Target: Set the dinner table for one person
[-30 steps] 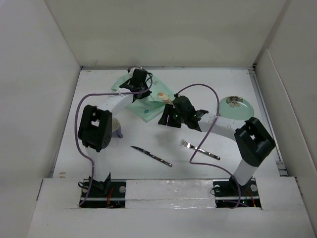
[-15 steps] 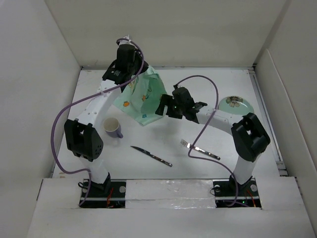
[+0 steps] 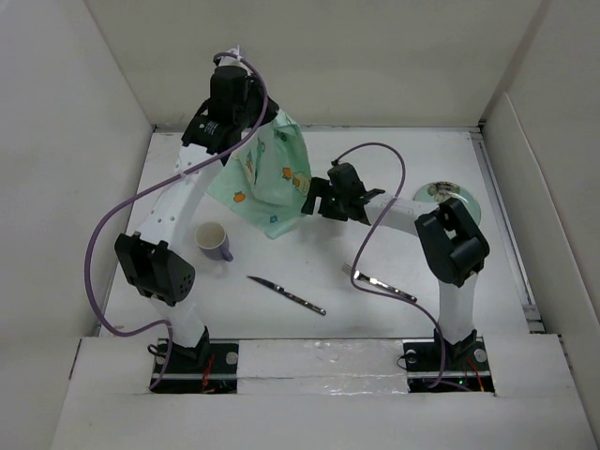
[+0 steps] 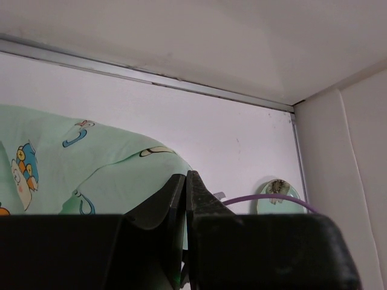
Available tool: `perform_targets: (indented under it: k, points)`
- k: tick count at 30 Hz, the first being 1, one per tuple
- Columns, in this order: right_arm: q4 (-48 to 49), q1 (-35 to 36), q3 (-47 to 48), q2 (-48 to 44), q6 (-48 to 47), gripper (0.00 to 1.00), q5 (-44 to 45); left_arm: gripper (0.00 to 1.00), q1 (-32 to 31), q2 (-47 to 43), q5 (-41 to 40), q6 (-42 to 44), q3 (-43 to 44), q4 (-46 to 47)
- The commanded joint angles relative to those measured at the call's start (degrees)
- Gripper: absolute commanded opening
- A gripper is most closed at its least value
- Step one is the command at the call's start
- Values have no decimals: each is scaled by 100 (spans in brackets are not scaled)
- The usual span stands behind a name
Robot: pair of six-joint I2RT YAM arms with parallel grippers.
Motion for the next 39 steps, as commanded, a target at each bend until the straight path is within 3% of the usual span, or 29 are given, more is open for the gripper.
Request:
perform_targets:
  k: [1,6,8,9,10,12,15,19,23,25,28,34,36,37,39]
  points:
    - [883,-29,404,231,-366,85,-344,0,112,-348,8,138,132,-54]
    - [1429,-29,869,381,-447,71,-774,0,297,-348,166,147,53,-28]
    - [1588,-161,1036,443,-455,51,-968,0,297,-313,254,103,44,16]
    - [1310,-239,1350,400,-499,13,-830,0,350,-235,280,120,79,69]
    - [1307,-240,1354,399,-499,13,-828,0,350,-234,281,120,79,69]
    - [731,-468,1764,-28,-787,0,-172,0,481,-16,368,111,306,148]
    - [447,-662,2055,-390,-1034,0,382,0,587,143,622,41,640,271]
    - [-974,-908,3887,-515,-1780,0,990,0,868,714,1229,-231,1466,692]
    - [-1707,-979,4596,-664,-2423,0,1561,0,1264,891,2422,-723,1609,1685]
    - [-1735,-777,4221,-1074,-2843,0,1798,0,1317,891,2487,-313,1600,1661]
    - [-1411,-418,2624,-1621,-3074,0,2344,0,1317,603,2339,435,847,1467]
    - [-1216,137,38,-2150,-2505,0,2336,1,1317,21,1355,728,-2165,1695]
    - [-1338,374,-236,-2089,-2346,11,2327,19,1317,-49,1170,648,-2521,1652]
    - [-1478,445,-402,-2071,-2284,25,2336,22,1317,-84,890,595,-2635,1573]
    - [-1549,559,-561,-2140,-2214,35,2397,32,1317,-146,546,481,-2768,1267]
